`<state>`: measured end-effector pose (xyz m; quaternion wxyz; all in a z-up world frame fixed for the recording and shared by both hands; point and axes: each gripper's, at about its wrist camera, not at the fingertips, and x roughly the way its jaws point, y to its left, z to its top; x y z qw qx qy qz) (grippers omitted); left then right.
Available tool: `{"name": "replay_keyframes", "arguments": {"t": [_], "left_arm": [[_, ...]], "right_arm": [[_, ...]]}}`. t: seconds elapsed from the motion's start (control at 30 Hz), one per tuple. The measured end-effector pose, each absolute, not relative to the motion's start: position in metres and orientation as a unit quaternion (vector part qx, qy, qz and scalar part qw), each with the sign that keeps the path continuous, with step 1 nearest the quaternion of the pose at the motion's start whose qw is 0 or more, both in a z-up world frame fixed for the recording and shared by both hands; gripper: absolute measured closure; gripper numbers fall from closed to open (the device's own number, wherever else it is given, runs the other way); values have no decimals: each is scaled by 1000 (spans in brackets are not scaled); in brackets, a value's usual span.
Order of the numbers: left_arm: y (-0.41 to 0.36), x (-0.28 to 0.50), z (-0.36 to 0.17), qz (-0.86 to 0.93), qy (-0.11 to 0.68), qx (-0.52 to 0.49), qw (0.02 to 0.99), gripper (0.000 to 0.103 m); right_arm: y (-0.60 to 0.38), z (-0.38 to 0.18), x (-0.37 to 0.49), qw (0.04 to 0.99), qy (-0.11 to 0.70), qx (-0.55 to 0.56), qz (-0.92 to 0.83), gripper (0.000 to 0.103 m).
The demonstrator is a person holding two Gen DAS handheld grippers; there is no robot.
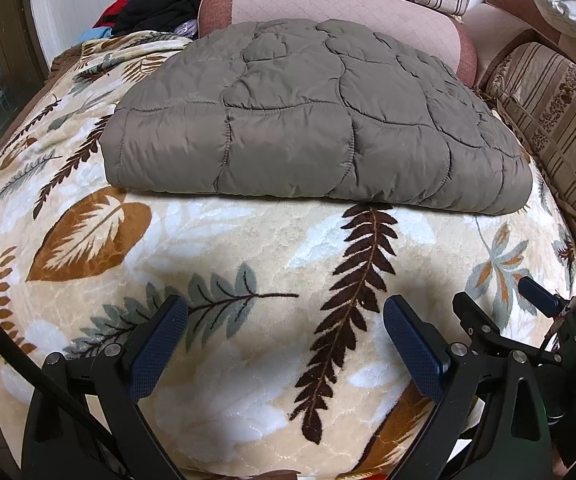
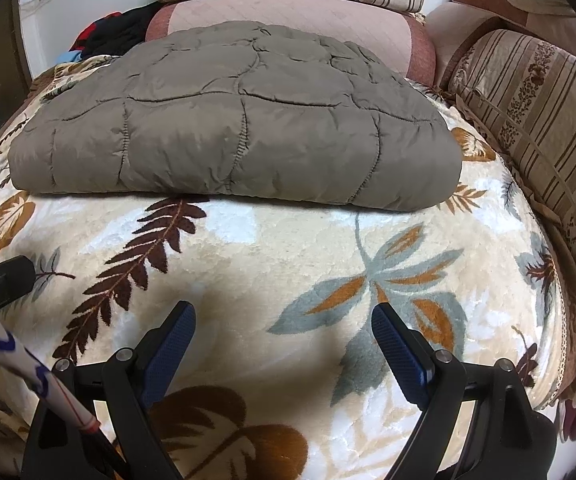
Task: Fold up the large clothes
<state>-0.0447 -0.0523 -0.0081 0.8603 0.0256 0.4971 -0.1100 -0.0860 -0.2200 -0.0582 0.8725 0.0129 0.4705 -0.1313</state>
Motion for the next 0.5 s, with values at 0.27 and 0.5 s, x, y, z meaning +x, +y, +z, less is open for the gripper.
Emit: {"name": "replay_keyframes", "arguments": {"t": [0.27, 0.5], "left_arm": [[-51, -44, -9, -111, 499, 23, 859, 5], [-51, -44, -9, -112, 498, 24, 860, 5]], "right_arm": [[-219, -58, -85, 873, 470, 12, -131, 10], [-219, -58, -85, 873, 470, 13, -130, 10]]}}
